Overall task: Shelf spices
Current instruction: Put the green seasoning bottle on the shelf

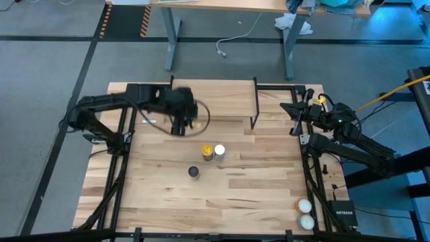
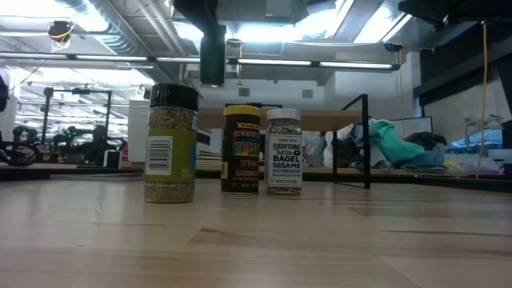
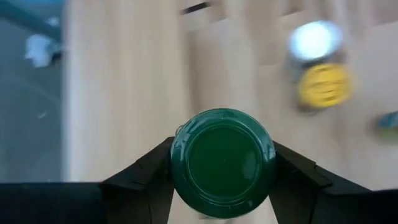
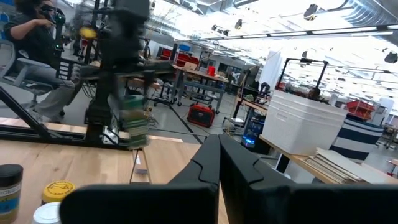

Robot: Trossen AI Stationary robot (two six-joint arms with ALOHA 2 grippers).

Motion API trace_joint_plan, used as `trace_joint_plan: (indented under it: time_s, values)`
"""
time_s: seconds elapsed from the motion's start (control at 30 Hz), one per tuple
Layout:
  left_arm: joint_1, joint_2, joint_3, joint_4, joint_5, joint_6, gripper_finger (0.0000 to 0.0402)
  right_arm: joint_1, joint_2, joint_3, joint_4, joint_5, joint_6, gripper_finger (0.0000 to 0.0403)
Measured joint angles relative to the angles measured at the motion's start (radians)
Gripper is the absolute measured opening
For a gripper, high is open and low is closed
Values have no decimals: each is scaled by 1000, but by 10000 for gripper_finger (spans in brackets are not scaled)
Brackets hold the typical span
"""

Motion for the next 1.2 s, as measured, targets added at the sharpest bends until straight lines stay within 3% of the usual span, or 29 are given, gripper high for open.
trace_joint_plan:
  time_s: [0.23,0.57,0.73,1.2]
  values:
    - [229,0,18,12,32,125,192,0,0,0,12,-9,0,5]
    - [508,9,18,88,284,232,192,0,0,0,30,-35,0,5]
    - [580,17,18,90,433,285,192,0,0,0,36,-35,0,5]
    - [677,135,28,66,522,321,192,0,0,0,45,-54,0,5]
